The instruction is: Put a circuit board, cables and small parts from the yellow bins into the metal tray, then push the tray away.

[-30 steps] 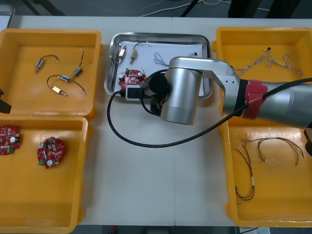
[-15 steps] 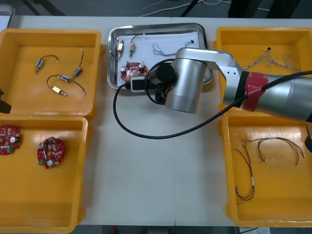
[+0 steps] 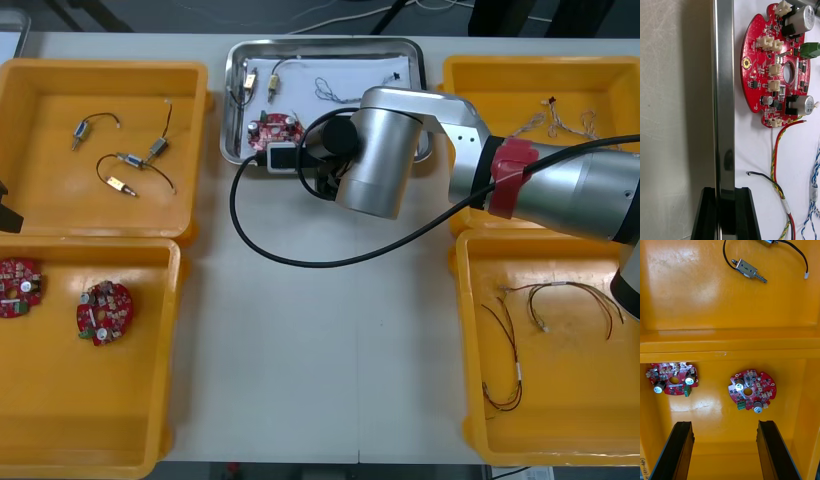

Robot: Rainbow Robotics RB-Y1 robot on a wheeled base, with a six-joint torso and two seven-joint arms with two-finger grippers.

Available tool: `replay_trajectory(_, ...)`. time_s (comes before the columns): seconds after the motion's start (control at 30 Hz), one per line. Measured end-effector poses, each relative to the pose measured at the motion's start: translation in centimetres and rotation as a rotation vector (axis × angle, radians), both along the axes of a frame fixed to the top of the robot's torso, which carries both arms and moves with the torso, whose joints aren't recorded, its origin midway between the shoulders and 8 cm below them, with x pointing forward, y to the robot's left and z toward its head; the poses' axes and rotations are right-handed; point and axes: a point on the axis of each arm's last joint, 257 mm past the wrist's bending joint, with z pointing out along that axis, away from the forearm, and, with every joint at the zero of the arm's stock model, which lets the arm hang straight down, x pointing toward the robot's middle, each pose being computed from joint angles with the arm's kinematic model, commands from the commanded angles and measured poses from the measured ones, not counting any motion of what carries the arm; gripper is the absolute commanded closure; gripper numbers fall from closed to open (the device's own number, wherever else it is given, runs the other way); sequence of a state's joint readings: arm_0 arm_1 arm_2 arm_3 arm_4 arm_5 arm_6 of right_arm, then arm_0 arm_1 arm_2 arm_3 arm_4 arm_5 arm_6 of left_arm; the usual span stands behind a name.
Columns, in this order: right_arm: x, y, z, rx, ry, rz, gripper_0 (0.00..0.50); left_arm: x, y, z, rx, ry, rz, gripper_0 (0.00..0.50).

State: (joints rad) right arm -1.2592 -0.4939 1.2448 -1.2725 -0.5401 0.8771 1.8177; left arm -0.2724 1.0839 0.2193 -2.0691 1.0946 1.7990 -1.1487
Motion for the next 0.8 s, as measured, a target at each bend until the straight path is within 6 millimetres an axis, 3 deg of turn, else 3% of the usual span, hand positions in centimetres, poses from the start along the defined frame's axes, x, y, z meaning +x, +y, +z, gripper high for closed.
replay_trajectory(0.17, 0.12, 0.31, 0.1, 0.01, -0.004, 0.008, 0.5, 0.0, 0.0, 0.0, 0.0, 0.0, 0.0, 0.0)
replay_trajectory(0.23, 0.12, 0.32, 0.11, 0.01, -0.004, 0.008, 0.473, 0.0, 0.0, 0.0, 0.0, 0.0, 0.0, 0.0)
replay_trajectory(0.3, 0.12, 0.33, 0.11, 0.01, -0.004, 0.008, 0.412, 0.0, 0.0, 0.0, 0.0, 0.0, 0.0, 0.0)
replay_trajectory(0.43, 0.04, 0.4, 0.04, 0.014, 0.001, 0.008, 0.225, 0.0, 0.0, 0.0, 0.0, 0.0, 0.0, 0.0)
replay_trajectory(0.5, -0.04, 0.45, -0.03, 0.018, 0.005, 0.008, 0.063, 0.0, 0.0, 0.0, 0.0, 0.0, 0.0, 0.0)
replay_trajectory(0.53, -0.04, 0.46, -0.02, 0.018, 0.006, 0.008, 0.017, 0.0, 0.0, 0.0, 0.0, 0.0, 0.0, 0.0)
replay_trajectory(0.8, -0.28, 0.3, -0.16, 0.008, 0.013, 0.001, 0.0, 0.0, 0.0, 0.0, 0.0, 0.0, 0.0, 0.0)
